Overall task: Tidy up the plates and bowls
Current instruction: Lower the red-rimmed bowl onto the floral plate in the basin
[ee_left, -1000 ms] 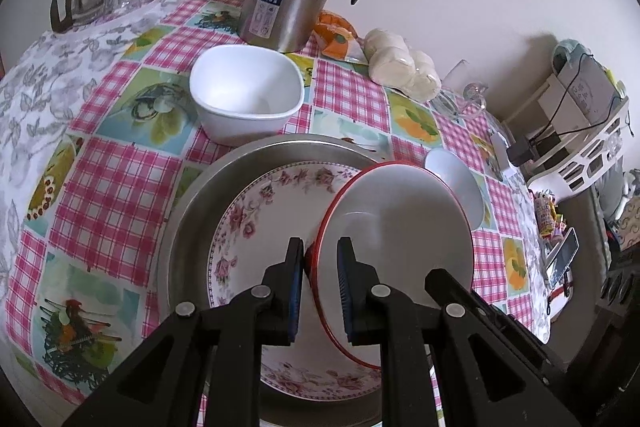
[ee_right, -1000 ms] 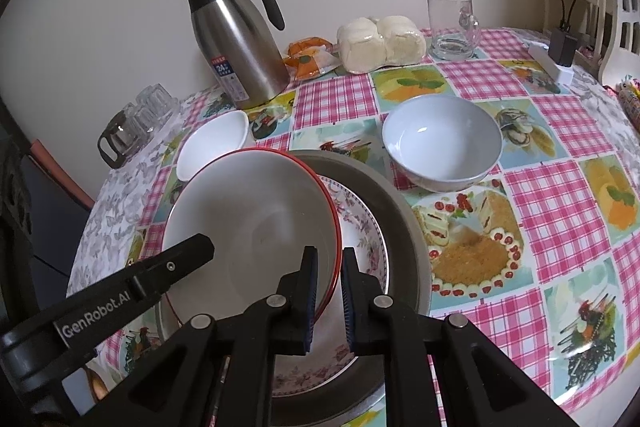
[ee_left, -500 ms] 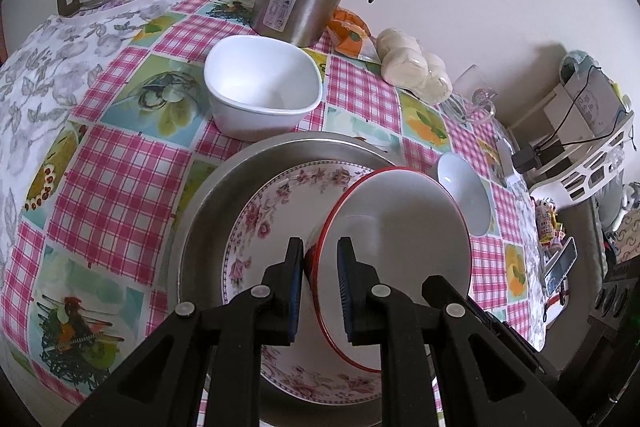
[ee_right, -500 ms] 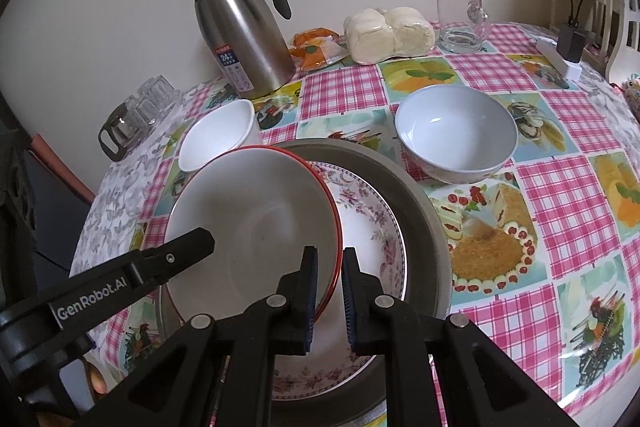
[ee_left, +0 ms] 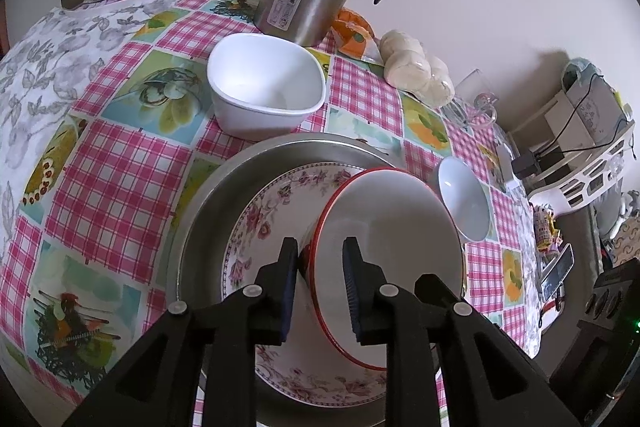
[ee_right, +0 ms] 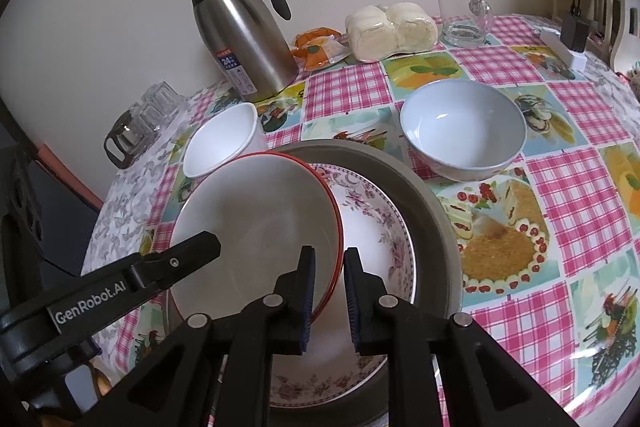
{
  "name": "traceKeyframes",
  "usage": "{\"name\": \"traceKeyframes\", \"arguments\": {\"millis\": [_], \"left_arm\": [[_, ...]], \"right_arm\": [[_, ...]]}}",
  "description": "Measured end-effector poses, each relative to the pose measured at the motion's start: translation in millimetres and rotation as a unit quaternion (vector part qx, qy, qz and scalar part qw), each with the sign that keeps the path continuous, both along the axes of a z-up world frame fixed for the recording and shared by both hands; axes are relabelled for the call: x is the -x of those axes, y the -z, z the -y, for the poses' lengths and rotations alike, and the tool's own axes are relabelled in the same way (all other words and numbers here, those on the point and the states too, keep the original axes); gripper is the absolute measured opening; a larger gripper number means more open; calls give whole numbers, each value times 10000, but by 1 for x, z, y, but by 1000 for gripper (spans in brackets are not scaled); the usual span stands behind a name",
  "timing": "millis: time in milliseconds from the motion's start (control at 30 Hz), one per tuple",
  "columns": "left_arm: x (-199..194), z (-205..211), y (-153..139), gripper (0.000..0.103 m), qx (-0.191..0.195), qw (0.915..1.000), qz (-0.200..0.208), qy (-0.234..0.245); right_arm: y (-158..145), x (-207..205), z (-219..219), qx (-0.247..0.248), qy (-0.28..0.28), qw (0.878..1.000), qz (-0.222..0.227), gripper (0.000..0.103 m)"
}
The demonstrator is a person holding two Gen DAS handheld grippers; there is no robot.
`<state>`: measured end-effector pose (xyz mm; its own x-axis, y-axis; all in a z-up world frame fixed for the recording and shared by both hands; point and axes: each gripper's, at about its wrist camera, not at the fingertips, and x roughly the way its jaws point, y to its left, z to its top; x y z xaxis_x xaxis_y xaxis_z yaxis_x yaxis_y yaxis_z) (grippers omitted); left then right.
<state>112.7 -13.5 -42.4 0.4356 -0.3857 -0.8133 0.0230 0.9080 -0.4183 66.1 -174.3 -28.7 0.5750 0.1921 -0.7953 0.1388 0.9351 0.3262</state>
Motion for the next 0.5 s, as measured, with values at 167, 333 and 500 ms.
{"name": "traceKeyframes", "arguments": {"millis": [167, 333, 500], "left_arm": [[-1, -2, 1, 22, 41, 10000, -37, -29], [-2, -1, 1, 27, 29, 10000, -77, -45], [-1, 0, 1, 29, 34, 9999, -95, -53]], "right_arm": [[1, -1, 1, -116, 20, 9999, 15, 20], [1, -2, -1, -80, -1, 10000, 44, 21], [0, -3, -2, -150, -59, 9998, 83, 30]]}}
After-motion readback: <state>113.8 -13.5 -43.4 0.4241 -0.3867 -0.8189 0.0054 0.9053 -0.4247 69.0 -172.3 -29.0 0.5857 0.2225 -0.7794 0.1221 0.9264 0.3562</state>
